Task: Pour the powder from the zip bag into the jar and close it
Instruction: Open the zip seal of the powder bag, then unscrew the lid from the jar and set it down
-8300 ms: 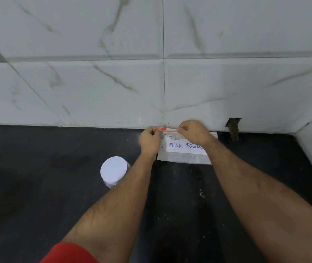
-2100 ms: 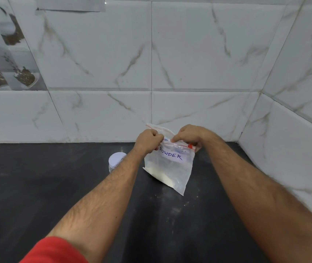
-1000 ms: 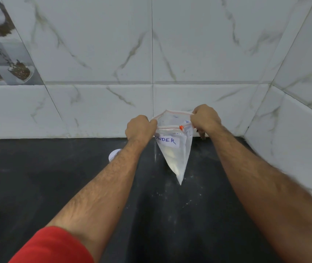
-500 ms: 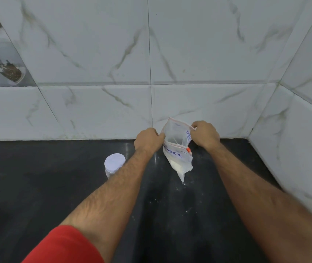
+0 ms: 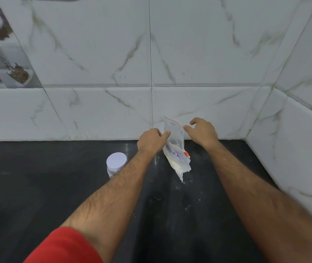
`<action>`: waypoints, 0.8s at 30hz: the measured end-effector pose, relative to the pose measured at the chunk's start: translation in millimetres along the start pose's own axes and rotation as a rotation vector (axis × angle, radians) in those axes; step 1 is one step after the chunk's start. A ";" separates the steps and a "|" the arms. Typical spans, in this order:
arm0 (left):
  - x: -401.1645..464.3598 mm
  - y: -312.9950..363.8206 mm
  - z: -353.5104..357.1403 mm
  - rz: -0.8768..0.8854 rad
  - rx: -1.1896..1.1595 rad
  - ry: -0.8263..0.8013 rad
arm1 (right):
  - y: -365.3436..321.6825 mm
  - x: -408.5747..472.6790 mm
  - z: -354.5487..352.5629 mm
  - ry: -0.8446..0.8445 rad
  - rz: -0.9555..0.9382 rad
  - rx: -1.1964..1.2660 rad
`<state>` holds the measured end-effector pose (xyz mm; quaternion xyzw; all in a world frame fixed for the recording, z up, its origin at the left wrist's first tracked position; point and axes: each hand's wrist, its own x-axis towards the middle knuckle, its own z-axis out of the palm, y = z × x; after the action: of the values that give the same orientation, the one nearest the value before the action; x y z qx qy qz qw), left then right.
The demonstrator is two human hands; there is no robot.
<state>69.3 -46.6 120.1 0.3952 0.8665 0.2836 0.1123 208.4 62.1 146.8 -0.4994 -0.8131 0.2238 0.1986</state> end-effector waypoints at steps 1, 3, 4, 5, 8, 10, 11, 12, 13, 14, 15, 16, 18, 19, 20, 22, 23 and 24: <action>-1.8 -0.6 -2.7 0.000 -0.016 0.005 | -1.7 -2.4 -1.3 0.020 -0.005 0.015; -3.8 -4.4 -7.9 -0.011 -0.068 0.002 | -9.3 -7.9 -3.3 0.070 -0.040 0.020; -4.8 -7.8 -9.9 -0.021 -0.112 -0.008 | -15.2 -11.4 -3.5 0.092 -0.071 0.015; -5.6 -13.1 -11.5 -0.032 -0.168 -0.021 | -22.1 -14.7 -2.9 0.107 -0.106 0.019; -8.3 -34.6 -15.2 -0.067 -0.326 -0.023 | -46.8 -26.1 3.1 0.116 -0.202 0.081; -12.2 -49.2 -20.3 -0.065 -0.373 0.003 | -63.5 -34.9 10.3 0.120 -0.251 0.123; -14.9 -56.3 -24.0 -0.056 -0.376 0.023 | -71.6 -39.8 15.0 0.113 -0.270 0.149; -18.9 -63.1 -29.2 -0.047 -0.369 0.048 | -79.5 -44.8 20.0 0.098 -0.282 0.178; -22.8 -70.4 -34.5 -0.041 -0.357 0.078 | -86.3 -49.2 26.7 0.076 -0.290 0.208; -26.2 -78.4 -39.8 -0.040 -0.344 0.110 | -92.3 -53.7 34.1 0.053 -0.296 0.234; -29.2 -86.9 -44.7 -0.046 -0.334 0.142 | -97.0 -57.3 42.4 0.031 -0.303 0.254; -32.8 -95.3 -50.1 -0.052 -0.328 0.170 | -100.9 -60.4 51.8 0.007 -0.312 0.268; -38.5 -114.9 -58.7 -0.077 -0.317 0.206 | -105.1 -65.3 71.8 -0.056 -0.320 0.280; -41.2 -125.6 -62.3 -0.094 -0.309 0.214 | -105.9 -67.6 81.9 -0.095 -0.307 0.284; -44.3 -136.1 -65.3 -0.109 -0.301 0.217 | -105.2 -69.9 91.7 -0.134 -0.284 0.296; -49.2 -157.1 -67.8 -0.149 -0.304 0.207 | -100.4 -73.0 111.8 -0.219 -0.211 0.342; -51.1 -166.8 -67.2 -0.171 -0.320 0.198 | -96.7 -73.7 122.1 -0.266 -0.166 0.370; -53.9 -175.1 -66.5 -0.190 -0.337 0.187 | -92.5 -74.6 131.6 -0.307 -0.127 0.385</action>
<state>-31.6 -205.9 71.0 0.2592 0.8467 0.4482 0.1222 101.1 -64.1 83.4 -0.3604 -0.8059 0.4349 0.1777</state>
